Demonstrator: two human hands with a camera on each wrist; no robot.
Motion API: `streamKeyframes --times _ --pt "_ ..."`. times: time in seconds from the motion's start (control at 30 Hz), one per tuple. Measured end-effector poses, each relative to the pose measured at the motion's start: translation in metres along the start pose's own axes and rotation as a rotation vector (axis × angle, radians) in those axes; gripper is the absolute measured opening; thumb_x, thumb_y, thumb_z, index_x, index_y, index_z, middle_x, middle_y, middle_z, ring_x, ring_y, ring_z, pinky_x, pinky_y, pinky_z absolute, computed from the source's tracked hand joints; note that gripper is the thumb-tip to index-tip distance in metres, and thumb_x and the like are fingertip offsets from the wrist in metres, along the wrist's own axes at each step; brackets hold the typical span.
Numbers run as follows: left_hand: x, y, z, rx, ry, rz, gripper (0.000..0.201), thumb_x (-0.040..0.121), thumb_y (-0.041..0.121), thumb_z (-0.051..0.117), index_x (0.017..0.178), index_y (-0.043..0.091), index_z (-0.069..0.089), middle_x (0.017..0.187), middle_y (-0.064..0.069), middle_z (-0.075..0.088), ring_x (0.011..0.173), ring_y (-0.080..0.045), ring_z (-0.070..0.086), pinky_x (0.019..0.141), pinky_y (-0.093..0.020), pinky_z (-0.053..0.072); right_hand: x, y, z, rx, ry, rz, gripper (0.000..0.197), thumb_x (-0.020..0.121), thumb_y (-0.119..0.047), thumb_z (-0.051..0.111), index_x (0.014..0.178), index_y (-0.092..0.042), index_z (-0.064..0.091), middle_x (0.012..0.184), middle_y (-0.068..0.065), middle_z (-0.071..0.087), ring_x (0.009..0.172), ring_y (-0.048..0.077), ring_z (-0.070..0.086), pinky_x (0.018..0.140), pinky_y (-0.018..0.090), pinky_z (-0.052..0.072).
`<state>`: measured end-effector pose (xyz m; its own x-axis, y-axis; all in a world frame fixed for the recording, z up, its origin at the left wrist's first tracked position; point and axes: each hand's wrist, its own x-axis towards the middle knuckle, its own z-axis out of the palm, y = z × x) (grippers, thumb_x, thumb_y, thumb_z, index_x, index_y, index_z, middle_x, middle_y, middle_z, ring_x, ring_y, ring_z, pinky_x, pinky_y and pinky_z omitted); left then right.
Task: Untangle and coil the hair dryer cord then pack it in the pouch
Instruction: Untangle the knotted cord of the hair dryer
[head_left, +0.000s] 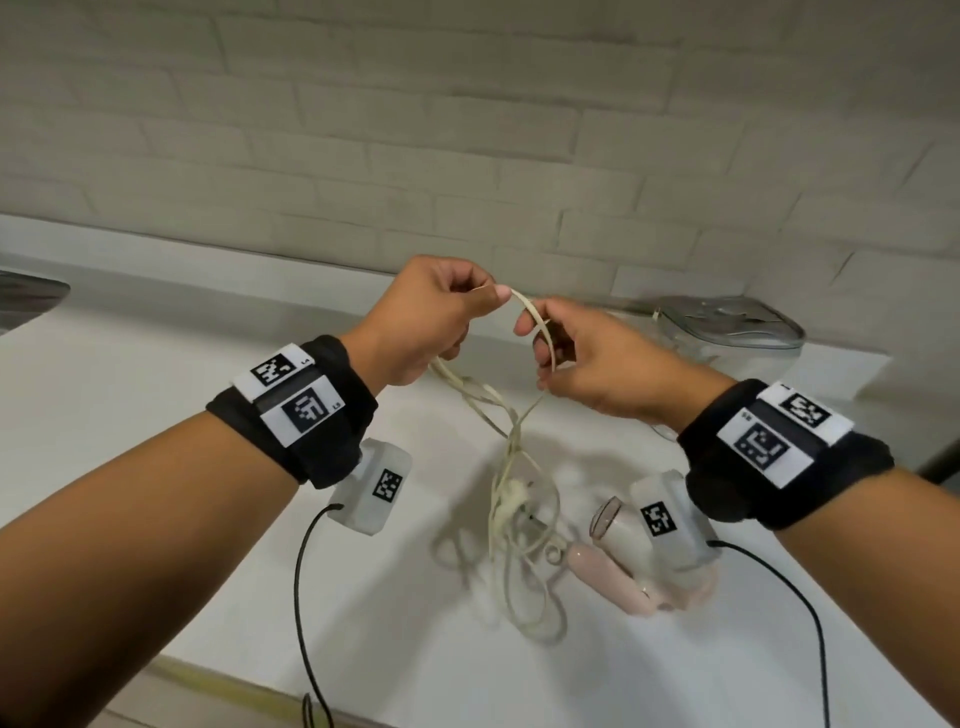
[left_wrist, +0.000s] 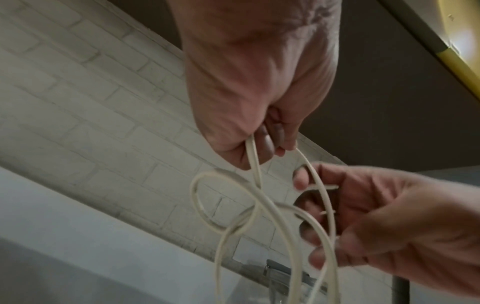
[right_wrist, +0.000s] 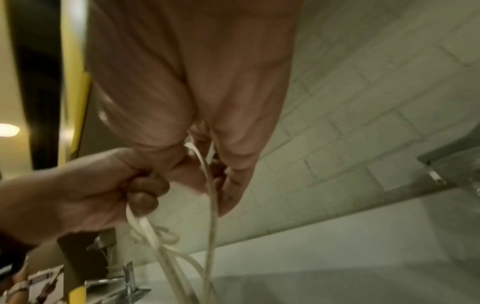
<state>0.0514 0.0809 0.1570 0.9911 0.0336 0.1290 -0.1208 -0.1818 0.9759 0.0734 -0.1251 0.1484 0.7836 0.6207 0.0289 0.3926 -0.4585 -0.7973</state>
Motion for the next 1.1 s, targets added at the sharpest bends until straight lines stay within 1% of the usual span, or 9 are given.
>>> streamKeyframes --times 0.17,0.33,0.47,0.6,0.67,0.73,0.83,0.97,1.1 --pt "-0.005 0.008 -0.001 -0.092 -0.081 -0.046 0.013 0.094 0.018 0.067 0.092 0.006 0.063 0.061 0.001 0.03 0.044 -0.01 0.019 0.045 -0.022 0.016 -0.009 0.007 -0.004 0.282 -0.033 0.121 0.025 0.086 0.006 0.063 0.084 -0.018 0.057 0.097 0.01 0.063 0.094 0.026 0.064 0.095 0.053 0.056" --pt "-0.003 0.021 0.007 -0.215 -0.072 -0.078 0.016 0.099 0.021 0.061 0.085 0.013 0.061 0.059 0.005 0.032 0.043 -0.008 0.018 0.043 -0.018 0.018 -0.01 0.021 0.012 0.016 0.063 0.189 0.067 0.073 -0.044 0.084 0.125 -0.025 0.047 0.119 -0.002 0.056 0.099 0.021 0.064 0.081 0.04 0.059" --pt "-0.001 0.028 0.005 -0.281 -0.054 -0.071 0.016 0.099 0.021 0.059 0.085 0.014 0.061 0.057 0.006 0.032 0.042 -0.007 0.019 0.041 -0.017 0.021 -0.013 0.055 0.038 0.07 -0.038 0.272 0.028 0.086 -0.012 0.067 0.111 -0.022 0.063 0.112 0.005 0.063 0.091 0.019 0.062 0.081 0.041 0.057" --pt "0.001 0.032 0.001 -0.36 -0.033 -0.069 0.017 0.1 0.023 0.058 0.085 0.014 0.06 0.058 0.006 0.033 0.042 -0.007 0.019 0.04 -0.016 0.021 -0.025 0.077 0.059 0.147 -0.175 0.353 0.037 0.068 -0.013 0.057 0.101 -0.022 0.07 0.098 -0.002 0.072 0.088 0.021 0.066 0.068 0.025 0.05" --pt "0.002 0.033 0.001 -0.414 0.011 -0.073 0.019 0.101 0.022 0.056 0.085 0.014 0.058 0.057 0.006 0.032 0.042 -0.006 0.02 0.039 -0.016 0.021 -0.03 0.086 0.071 0.343 -0.282 0.382 0.04 0.071 -0.007 0.063 0.111 -0.012 0.068 0.108 0.01 0.075 0.097 0.038 0.069 0.075 0.035 0.05" --pt "0.005 0.033 0.003 -0.472 0.054 -0.068 0.019 0.102 0.021 0.055 0.085 0.014 0.057 0.056 0.006 0.033 0.041 -0.006 0.023 0.038 -0.017 0.023 -0.031 0.093 0.081 0.488 -0.338 0.416 0.039 0.077 -0.005 0.068 0.116 -0.006 0.064 0.117 0.024 0.07 0.097 0.039 0.066 0.07 0.036 0.047" --pt "0.009 0.033 0.006 -0.52 0.087 -0.025 0.019 0.103 0.02 0.053 0.086 0.013 0.056 0.058 0.004 0.034 0.044 -0.008 0.027 0.042 -0.02 0.027 -0.028 0.098 0.088 0.497 -0.301 0.434 0.031 0.089 -0.011 0.069 0.115 0.005 0.064 0.119 0.03 0.068 0.094 0.028 0.062 0.06 0.024 0.045" --pt "0.013 0.019 -0.001 -0.303 0.09 0.028 0.015 0.102 0.016 0.054 0.096 0.008 0.064 0.072 -0.001 0.051 0.061 -0.014 0.048 0.058 -0.029 0.041 -0.027 0.098 0.087 0.606 -0.169 0.446 0.015 0.099 -0.005 0.058 0.102 0.007 0.066 0.094 0.023 0.073 0.07 0.029 0.069 0.059 0.032 0.054" --pt "0.011 -0.015 -0.008 0.011 0.09 -0.017 0.02 0.1 0.026 0.057 0.108 0.012 0.069 0.092 -0.006 0.054 0.088 -0.018 0.052 0.079 -0.036 0.044 -0.03 0.097 0.076 0.689 -0.099 0.441 0.021 0.1 0.004 0.042 0.108 0.002 0.062 0.105 0.04 0.067 0.08 0.041 0.071 0.071 0.042 0.059"
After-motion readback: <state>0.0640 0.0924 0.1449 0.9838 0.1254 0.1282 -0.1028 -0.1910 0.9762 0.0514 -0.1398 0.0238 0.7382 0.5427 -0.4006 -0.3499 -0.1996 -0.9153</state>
